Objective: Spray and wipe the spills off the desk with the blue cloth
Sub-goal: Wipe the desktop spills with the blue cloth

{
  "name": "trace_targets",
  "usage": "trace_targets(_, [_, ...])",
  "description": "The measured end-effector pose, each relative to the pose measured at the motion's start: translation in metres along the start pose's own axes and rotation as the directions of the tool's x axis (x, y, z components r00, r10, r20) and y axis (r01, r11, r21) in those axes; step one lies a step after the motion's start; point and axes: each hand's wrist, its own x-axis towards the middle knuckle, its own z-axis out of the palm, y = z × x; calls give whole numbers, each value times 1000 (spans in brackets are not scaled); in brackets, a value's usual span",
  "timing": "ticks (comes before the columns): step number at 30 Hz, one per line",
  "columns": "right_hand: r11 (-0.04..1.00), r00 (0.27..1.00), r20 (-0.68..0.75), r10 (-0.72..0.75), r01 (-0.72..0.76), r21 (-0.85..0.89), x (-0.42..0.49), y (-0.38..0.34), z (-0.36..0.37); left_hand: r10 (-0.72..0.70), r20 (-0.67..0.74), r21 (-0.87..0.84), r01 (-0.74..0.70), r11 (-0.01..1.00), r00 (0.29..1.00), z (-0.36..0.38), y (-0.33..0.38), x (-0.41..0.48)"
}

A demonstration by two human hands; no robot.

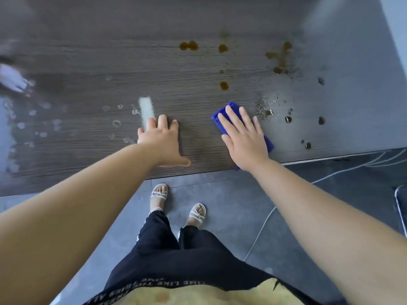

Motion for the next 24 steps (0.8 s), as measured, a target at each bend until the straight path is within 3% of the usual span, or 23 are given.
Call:
trace_targets(2, [962,965,-5,261,-259,83,9,-18,4,-23,16,68,22,997,1000,3,6,-1])
trace_targets(4, [944,947,-55,317,-310,112,7,-48,6,-48,17,103,46,994,999,6,11,-1])
trace_targets(6, [995,997,-44,65,-62,74,-7,-56,8,-59,8,110,58,992,998,7,12,0])
trace_targets(8, [968,968,30,-250,250,-15,-20,-26,8,-58,9,110,57,992,998,6,12,1])
trace_targets(9, [949,950,43,-311,313,-46,-21,-5,5,-58,10,112,57,992,998,6,12,1])
trace_targets(10, [956,958,21,-286,287,-64,-19,12,2,-58,12,113,56,992,998,6,12,1])
trace_targets(12, [1000,1000,18,-24,24,-15,-10,32,-2,-58,17,116,55,992,998,5,13,0])
trace_targets(14, [954,957,22,291,-292,72,3,19,0,-61,16,117,59,991,998,4,13,1])
trace_targets(15, [935,938,15,347,-348,76,5,5,1,-63,18,118,61,991,998,4,13,0])
trace_targets(16, [947,950,3,313,-313,74,4,-10,2,-65,18,118,63,991,998,4,13,0])
trace_targets(18, [997,998,0,55,-55,49,-6,-25,4,-66,9,116,64,991,998,4,13,0])
trace_targets(20, [970,969,47,-242,243,-7,-13,-5,4,-67,5,113,66,991,998,4,13,-1])
trace_targets(21, [947,946,69,-316,319,-31,-11,10,1,-67,5,114,66,991,998,4,13,-1])
trace_targets(22, [944,943,74,-324,328,-45,-5,22,-2,-68,5,113,67,991,998,4,13,-1])
trace_targets(24, [991,988,79,-131,133,-24,9,33,-7,-68,5,114,67,991,998,4,13,-1])
